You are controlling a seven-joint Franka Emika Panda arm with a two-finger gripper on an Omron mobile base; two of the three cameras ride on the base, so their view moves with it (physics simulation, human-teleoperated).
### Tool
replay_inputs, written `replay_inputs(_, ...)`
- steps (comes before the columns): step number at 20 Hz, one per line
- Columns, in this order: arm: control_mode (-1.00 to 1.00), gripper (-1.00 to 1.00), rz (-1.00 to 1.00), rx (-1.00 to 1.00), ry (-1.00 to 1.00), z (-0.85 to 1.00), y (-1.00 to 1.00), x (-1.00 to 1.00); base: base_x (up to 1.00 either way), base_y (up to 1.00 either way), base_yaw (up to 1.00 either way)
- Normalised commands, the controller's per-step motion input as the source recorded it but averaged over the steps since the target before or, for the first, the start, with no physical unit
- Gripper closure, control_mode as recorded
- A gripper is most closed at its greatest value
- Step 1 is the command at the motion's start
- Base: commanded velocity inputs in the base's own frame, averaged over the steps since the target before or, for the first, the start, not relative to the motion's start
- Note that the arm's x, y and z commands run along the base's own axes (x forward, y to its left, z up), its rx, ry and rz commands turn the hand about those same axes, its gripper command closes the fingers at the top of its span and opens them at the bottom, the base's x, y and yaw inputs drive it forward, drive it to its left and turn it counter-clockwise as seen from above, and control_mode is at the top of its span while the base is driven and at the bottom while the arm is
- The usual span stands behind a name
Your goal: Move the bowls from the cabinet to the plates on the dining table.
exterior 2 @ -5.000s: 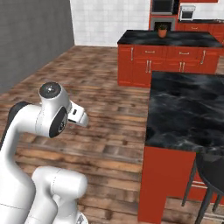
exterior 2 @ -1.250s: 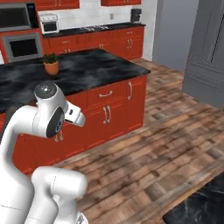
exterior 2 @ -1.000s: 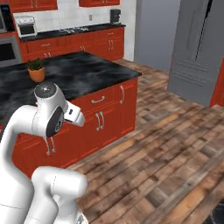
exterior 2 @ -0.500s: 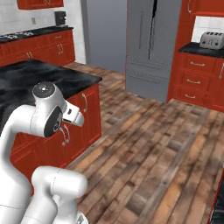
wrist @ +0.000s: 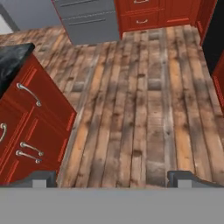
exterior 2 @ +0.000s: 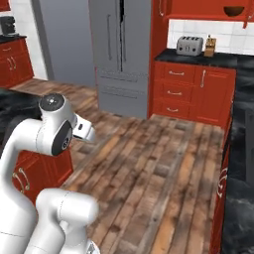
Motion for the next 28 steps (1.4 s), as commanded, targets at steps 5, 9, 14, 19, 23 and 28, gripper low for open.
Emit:
replay_inputs(5,1.0,-1.0,0.0,0.0,0.0,0.0,0.0,0.0,0.91,0.0,-0.26)
replay_inputs(9,1.0,-1.0,0.0,0.0,0.0,0.0,0.0,0.0,0.85,0.0,-0.2)
replay_inputs(14,1.0,-1.0,0.0,0.0,0.0,0.0,0.0,0.0,0.85,-0.02,-0.19)
replay_inputs(19,1.0,-1.0,0.0,0.0,0.0,0.0,0.0,0.0,0.9,0.0,-0.18)
replay_inputs(23,1.0,-1.0,0.0,0.0,0.0,0.0,0.0,0.0,0.91,-0.01,-0.18)
replay_inputs(28,1.0,-1.0,0.0,0.0,0.0,0.0,0.0,0.0,0.98,-0.01,-0.14)
